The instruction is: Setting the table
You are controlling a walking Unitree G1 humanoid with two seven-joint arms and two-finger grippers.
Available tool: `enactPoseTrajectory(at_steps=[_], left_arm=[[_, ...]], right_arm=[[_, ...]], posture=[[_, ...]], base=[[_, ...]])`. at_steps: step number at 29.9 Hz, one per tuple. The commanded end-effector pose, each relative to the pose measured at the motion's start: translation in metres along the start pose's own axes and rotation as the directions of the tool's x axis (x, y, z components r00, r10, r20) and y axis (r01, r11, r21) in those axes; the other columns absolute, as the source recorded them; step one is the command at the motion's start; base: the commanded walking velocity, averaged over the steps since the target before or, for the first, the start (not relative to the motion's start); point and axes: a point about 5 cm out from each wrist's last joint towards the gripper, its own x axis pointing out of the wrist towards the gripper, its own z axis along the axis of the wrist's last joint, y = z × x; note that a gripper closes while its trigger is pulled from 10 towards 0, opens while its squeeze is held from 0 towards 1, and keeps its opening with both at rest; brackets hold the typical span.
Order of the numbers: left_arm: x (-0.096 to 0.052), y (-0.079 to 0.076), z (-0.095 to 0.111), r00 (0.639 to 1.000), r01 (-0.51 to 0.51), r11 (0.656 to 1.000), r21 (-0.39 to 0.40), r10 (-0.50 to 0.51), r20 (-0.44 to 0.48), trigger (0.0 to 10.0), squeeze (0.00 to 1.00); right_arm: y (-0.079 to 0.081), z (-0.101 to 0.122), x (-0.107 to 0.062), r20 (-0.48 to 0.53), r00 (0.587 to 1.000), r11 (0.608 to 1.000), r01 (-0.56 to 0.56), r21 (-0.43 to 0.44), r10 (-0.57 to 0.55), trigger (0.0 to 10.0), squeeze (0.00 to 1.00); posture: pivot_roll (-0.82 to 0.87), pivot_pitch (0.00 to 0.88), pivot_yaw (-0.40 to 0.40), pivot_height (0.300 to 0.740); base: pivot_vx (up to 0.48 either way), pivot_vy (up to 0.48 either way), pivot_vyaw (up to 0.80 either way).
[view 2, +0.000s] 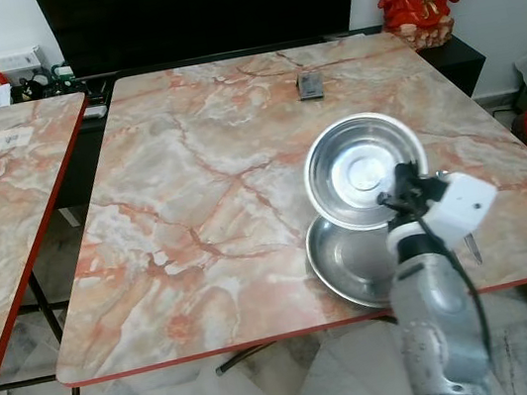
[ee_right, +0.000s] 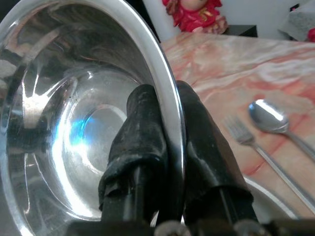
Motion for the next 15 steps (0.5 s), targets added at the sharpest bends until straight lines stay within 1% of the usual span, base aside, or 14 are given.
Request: enactPoseTrajectory(at_steps=[1,2,3,4,7,9,10,15], left_arm=[[-0.003,-0.003,-0.015,0.998,0.017,1.0,0.004,-0.017,-0.059,10.0,0.0],[-0.003,-0.003,-0.014,0.998,0.018,1.0,0.006,-0.018,-0.058,10.0,0.0],[-0.003,-0.003,-0.014,0.998,0.018,1.0,0.006,-0.018,-0.058,10.0,0.0],[-0.003,-0.003,-0.014,0.998,0.018,1.0,0.006,-0.018,-0.058,10.0,0.0],[-0.003,-0.003,-0.014,0.998,0.018,1.0,0.005,-0.018,-0.059,10.0,0.0],[-0.003,-0.003,-0.014,0.998,0.017,1.0,0.004,-0.017,-0.059,10.0,0.0],[-0.003,-0.003,-0.014,0.998,0.016,1.0,0.001,-0.016,-0.059,10.0,0.0],[-0.003,-0.003,-0.015,0.998,0.013,1.0,-0.003,-0.013,-0.061,10.0,0.0]], right_arm=[[-0.006,0.004,-0.001,-0.059,0.997,0.999,0.045,-0.021,-0.047,10.0,0.0],[-0.009,-0.001,0.0,-0.123,0.991,0.998,0.06,-0.007,-0.061,10.0,0.0],[-0.009,-0.001,0.0,-0.123,0.991,0.998,0.06,-0.007,-0.061,10.0,0.0],[-0.012,-0.006,0.0,-0.187,0.98,0.998,0.066,-0.024,-0.069,10.0,0.0],[-0.018,-0.014,0.0,-0.269,0.959,0.993,0.068,-0.096,-0.092,10.0,0.0],[-0.023,-0.017,0.0,-0.305,0.946,0.991,0.082,-0.108,-0.112,10.0,0.0],[-0.028,-0.02,0.001,-0.337,0.931,0.989,0.107,-0.106,-0.137,10.0,0.0],[-0.029,-0.018,-0.001,-0.388,0.909,0.987,0.122,-0.102,-0.152,10.0,0.0]], posture=[[-0.02,0.107,-0.017,0.74],[-0.03,0.107,-0.015,0.74],[-0.03,0.107,-0.015,0.74],[-0.03,0.107,-0.014,0.74],[-0.03,0.106,-0.015,0.74],[-0.02,0.105,-0.015,0.74],[-0.02,0.106,-0.015,0.74],[-0.02,0.109,-0.013,0.74]], base=[[0.0,0.0,0.0],[0.0,0.0,0.0],[0.0,0.0,0.0],[0.0,0.0,0.0],[0.0,0.0,0.0],[0.0,0.0,0.0],[0.0,0.0,0.0],[0.0,0.0,0.0]])
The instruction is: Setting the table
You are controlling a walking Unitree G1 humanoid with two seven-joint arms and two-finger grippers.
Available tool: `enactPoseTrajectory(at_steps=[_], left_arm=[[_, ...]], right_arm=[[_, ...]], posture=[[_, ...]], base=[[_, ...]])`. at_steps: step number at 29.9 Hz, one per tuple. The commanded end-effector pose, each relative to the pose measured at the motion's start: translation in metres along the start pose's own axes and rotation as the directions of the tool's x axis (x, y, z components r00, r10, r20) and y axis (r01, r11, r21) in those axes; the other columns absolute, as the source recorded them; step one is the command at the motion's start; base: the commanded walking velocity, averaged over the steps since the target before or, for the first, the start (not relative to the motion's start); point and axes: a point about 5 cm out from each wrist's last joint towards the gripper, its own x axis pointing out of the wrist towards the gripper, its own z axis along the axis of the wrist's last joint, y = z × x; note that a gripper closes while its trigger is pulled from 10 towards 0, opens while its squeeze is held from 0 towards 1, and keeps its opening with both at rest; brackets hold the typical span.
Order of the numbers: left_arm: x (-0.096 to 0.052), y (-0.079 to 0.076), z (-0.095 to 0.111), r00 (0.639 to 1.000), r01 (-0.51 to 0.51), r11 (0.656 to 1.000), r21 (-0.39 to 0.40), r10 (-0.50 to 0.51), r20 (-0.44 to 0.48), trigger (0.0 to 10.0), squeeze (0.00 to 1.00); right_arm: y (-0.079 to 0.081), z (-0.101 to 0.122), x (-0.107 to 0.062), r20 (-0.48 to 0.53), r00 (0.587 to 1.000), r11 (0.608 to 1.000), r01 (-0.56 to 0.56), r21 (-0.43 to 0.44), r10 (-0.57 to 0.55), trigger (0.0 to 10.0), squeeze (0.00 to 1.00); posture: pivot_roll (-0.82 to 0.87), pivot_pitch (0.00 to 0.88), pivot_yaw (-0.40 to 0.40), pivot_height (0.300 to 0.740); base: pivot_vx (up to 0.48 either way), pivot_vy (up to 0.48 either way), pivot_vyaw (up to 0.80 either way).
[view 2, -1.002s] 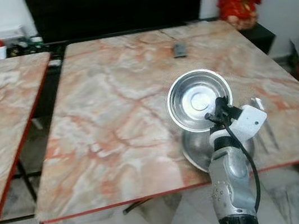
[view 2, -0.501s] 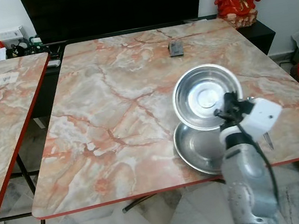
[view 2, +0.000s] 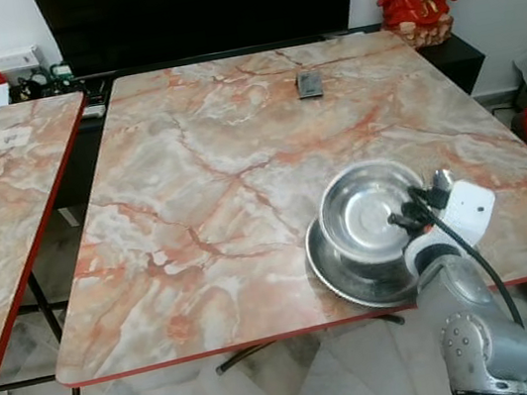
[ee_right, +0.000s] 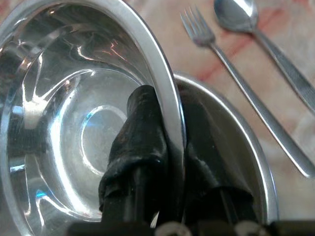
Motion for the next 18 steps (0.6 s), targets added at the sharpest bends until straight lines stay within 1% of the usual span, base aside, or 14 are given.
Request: enactPoseTrajectory(at_steps=[1,4,8,11,15,18], left_arm=[[-0.003,-0.003,-0.015,0.998,0.01,1.0,0.0,-0.01,-0.062,10.0,0.0],[-0.004,-0.002,-0.015,0.998,0.011,1.0,0.001,-0.011,-0.062,10.0,0.0],[-0.004,-0.002,-0.015,0.998,0.012,1.0,0.004,-0.012,-0.062,10.0,0.0],[-0.004,-0.002,-0.015,0.998,0.014,1.0,0.012,-0.013,-0.061,10.0,0.0],[-0.004,-0.001,-0.015,0.998,0.013,1.0,0.015,-0.012,-0.06,10.0,0.0],[-0.004,-0.001,-0.016,0.998,0.015,1.0,0.018,-0.014,-0.06,10.0,0.0]], right_arm=[[0.001,0.006,-0.003,-0.001,1.0,1.0,0.005,0.02,-0.005,10.0,0.0],[0.003,0.003,-0.008,-0.02,1.0,0.999,0.011,0.03,-0.01,10.0,0.0],[0.003,0.001,-0.01,-0.031,0.999,0.999,0.015,0.038,-0.014,10.0,0.0],[0.0,-0.001,-0.011,-0.045,0.999,0.999,0.033,0.039,-0.031,10.0,0.0],[-0.007,-0.003,-0.012,-0.055,0.996,0.997,0.073,0.012,-0.072,10.0,0.0],[-0.01,-0.006,-0.012,-0.064,0.994,0.996,0.085,0.013,-0.084,10.0,0.0]], posture=[[-0.02,0.109,-0.013,0.74],[-0.02,0.11,-0.007,0.74],[-0.02,0.111,-0.003,0.74],[-0.02,0.108,0.001,0.74],[-0.02,0.1,0.002,0.74],[-0.02,0.097,0.004,0.74]], base=[[0.0,0.0,0.0],[0.0,0.0,0.0],[0.0,0.0,0.0],[0.0,0.0,0.0],[0.0,0.0,0.0],[0.0,0.0,0.0]])
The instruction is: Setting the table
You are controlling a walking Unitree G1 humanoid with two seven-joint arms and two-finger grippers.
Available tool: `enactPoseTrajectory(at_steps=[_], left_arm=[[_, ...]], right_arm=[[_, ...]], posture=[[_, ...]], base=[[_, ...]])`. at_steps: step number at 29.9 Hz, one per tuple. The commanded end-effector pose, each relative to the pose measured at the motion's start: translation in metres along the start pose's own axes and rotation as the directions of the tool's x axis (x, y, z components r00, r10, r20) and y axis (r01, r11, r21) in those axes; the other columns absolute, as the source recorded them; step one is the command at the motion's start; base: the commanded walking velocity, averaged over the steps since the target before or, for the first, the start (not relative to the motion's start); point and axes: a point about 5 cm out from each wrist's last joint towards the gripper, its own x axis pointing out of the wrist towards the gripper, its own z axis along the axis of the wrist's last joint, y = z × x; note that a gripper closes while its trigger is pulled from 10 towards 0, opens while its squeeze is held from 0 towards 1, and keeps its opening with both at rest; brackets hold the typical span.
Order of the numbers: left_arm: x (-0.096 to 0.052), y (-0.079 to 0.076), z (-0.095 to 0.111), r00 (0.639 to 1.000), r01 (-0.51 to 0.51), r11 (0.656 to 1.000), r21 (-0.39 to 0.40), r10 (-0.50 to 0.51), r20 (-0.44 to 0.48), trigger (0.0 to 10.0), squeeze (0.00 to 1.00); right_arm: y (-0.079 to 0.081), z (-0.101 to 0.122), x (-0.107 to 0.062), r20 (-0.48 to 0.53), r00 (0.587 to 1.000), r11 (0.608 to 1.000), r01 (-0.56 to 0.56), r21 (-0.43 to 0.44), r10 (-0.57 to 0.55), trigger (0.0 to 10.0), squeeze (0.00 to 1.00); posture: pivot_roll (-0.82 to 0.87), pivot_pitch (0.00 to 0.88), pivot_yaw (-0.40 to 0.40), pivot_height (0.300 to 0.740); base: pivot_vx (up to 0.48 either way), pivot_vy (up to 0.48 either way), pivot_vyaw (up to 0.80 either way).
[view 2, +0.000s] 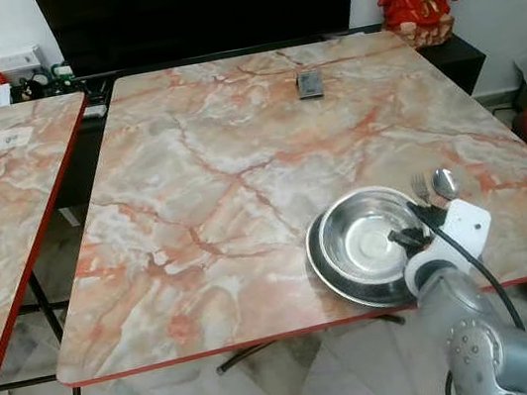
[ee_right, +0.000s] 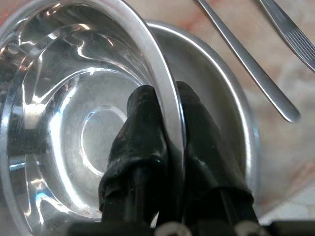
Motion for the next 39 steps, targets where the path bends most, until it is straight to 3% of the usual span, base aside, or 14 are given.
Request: enactPoseTrajectory(at_steps=[1,23,39], left_arm=[[-0.004,-0.001,-0.016,0.998,0.014,1.0,0.016,-0.014,-0.061,10.0,0.0],[-0.004,0.0,-0.016,0.998,0.008,1.0,0.007,-0.008,-0.063,10.0,0.0],[-0.004,0.0,-0.016,0.998,0.005,1.0,0.004,-0.005,-0.063,10.0,0.0]], right_arm=[[-0.003,0.006,-0.003,0.023,1.0,1.0,0.017,0.001,-0.017,10.0,0.0],[0.003,0.014,0.007,0.064,0.998,0.999,0.005,0.041,-0.007,10.0,0.0],[0.006,0.006,0.017,0.04,0.999,0.998,-0.005,0.055,0.002,10.0,0.0]], posture=[[-0.02,0.096,0.005,0.74],[-0.01,0.108,0.007,0.74],[0.0,0.111,0.008,0.74]], base=[[0.0,0.0,0.0],[0.0,0.0,0.0],[0.0,0.0,0.0]])
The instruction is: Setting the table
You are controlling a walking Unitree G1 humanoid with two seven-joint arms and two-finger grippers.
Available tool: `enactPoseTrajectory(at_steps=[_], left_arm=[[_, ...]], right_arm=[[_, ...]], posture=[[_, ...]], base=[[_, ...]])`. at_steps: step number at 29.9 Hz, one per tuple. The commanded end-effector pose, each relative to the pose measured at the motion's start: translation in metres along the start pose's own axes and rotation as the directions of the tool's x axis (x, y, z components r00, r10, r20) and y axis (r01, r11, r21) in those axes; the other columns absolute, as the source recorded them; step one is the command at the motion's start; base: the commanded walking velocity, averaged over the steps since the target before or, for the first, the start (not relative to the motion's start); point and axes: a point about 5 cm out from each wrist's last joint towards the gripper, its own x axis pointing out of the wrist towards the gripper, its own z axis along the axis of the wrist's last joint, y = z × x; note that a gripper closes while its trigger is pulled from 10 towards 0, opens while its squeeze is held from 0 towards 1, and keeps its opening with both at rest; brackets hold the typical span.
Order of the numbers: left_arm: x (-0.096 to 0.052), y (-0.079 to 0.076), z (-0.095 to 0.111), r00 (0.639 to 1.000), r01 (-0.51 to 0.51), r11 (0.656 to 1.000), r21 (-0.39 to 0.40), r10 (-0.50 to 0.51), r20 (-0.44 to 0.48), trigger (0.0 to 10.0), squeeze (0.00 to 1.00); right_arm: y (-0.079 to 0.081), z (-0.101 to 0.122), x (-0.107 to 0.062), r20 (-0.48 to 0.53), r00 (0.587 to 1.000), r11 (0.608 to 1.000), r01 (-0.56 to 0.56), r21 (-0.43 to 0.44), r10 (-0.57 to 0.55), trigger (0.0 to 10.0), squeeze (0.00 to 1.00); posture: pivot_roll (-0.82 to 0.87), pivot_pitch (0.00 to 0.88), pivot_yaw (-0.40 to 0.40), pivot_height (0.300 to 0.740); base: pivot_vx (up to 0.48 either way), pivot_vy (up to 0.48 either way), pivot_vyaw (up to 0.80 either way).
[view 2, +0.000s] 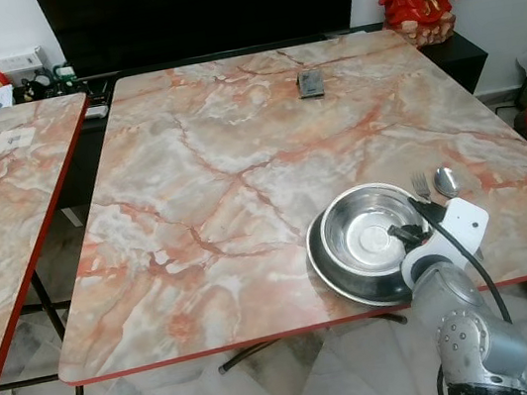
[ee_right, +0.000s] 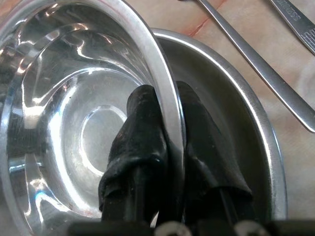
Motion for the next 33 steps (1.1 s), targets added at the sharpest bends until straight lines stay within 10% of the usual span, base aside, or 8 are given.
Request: enactPoseTrajectory(at_steps=[1,3,4,19,23,27,30,33], left_arm=[[-0.004,0.0,-0.016,0.998,0.005,1.0,0.003,-0.005,-0.064,10.0,0.0],[-0.004,0.0,-0.016,0.998,0.006,1.0,0.003,-0.005,-0.064,10.0,0.0],[-0.004,-0.001,-0.016,0.998,0.006,1.0,0.003,-0.006,-0.064,10.0,0.0],[-0.004,-0.001,-0.016,0.998,0.007,1.0,0.002,-0.007,-0.061,10.0,0.0],[-0.004,-0.001,-0.016,0.998,0.007,1.0,0.002,-0.007,-0.06,10.0,0.0],[-0.004,-0.001,-0.015,0.998,0.009,1.0,0.004,-0.009,-0.06,10.0,0.0],[-0.003,-0.001,-0.015,0.998,0.01,1.0,0.004,-0.009,-0.059,10.0,0.0],[-0.003,-0.001,-0.014,0.998,0.01,1.0,0.003,-0.01,-0.057,10.0,0.0]], right_arm=[[0.0,0.003,0.001,0.016,1.0,1.0,0.001,0.002,-0.001,10.0,0.0],[0.0,0.002,0.001,0.013,1.0,1.0,0.002,0.001,-0.002,10.0,0.87],[0.0,0.002,0.001,0.011,1.0,1.0,0.001,0.001,-0.001,10.0,0.88],[0.005,-0.004,-0.001,-0.01,1.0,1.0,-0.017,-0.007,0.017,10.0,0.76],[0.007,-0.005,-0.007,-0.01,1.0,1.0,-0.017,-0.002,0.017,10.0,0.29],[0.01,-0.005,-0.012,-0.009,1.0,1.0,-0.022,0.0,0.022,10.0,0.29],[0.011,-0.005,-0.017,-0.007,1.0,1.0,-0.022,-0.001,0.022,10.0,0.0],[0.01,-0.003,-0.021,0.006,1.0,1.0,-0.004,-0.012,0.004,10.0,0.0]], posture=[[0.0,0.111,0.008,0.74],[0.0,0.113,0.008,0.74],[0.0,0.113,0.008,0.74],[0.0,0.113,0.008,0.74],[-0.01,0.114,0.008,0.74],[-0.01,0.112,0.007,0.74],[-0.01,0.112,0.007,0.74],[-0.01,0.113,0.007,0.74]], base=[[0.0,0.0,0.0],[0.0,0.0,0.0],[0.0,0.0,0.0],[0.0,0.0,0.0],[0.0,0.0,0.0],[0.0,0.0,0.0],[0.0,0.0,0.0],[0.0,0.0,0.0]])
